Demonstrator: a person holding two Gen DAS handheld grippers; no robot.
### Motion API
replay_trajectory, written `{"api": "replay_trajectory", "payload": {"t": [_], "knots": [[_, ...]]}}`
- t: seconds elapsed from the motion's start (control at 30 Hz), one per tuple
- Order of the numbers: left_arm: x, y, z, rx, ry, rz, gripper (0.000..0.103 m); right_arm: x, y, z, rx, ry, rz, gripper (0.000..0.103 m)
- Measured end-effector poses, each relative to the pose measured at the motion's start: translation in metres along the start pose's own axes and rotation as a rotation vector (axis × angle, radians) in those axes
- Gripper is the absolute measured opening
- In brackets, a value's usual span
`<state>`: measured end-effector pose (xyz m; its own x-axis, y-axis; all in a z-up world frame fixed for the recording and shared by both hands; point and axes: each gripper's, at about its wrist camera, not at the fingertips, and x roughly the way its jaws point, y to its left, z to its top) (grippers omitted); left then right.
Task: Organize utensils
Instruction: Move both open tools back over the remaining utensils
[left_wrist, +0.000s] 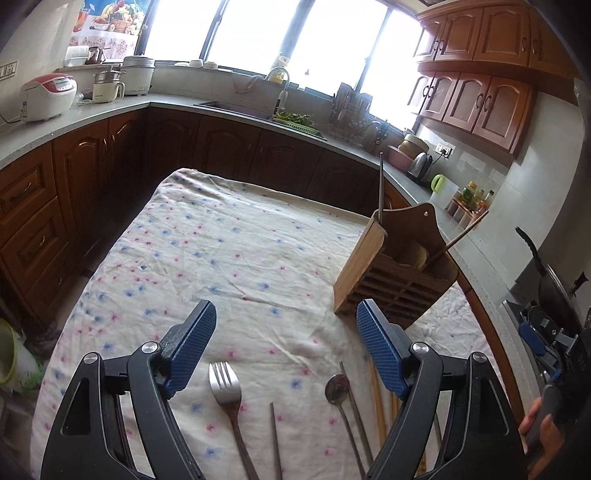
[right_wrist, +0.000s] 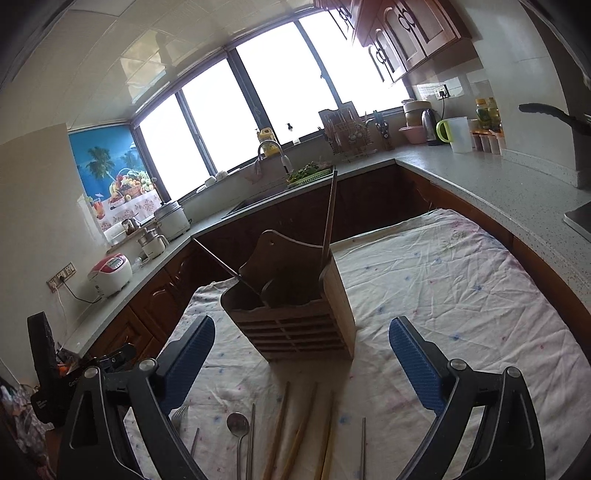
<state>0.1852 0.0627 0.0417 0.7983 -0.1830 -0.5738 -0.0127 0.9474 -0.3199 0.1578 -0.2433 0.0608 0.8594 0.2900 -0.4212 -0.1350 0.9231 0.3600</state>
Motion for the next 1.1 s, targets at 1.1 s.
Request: {"api": "replay_trajectory", "payload": {"t": [1.1], "knots": [[-0.001,-0.005,-0.062,0.045,0.172,0.048,0.08,-0.02,-0.016,-0.068,-0.025,0.163,-0.101,0.096]]}}
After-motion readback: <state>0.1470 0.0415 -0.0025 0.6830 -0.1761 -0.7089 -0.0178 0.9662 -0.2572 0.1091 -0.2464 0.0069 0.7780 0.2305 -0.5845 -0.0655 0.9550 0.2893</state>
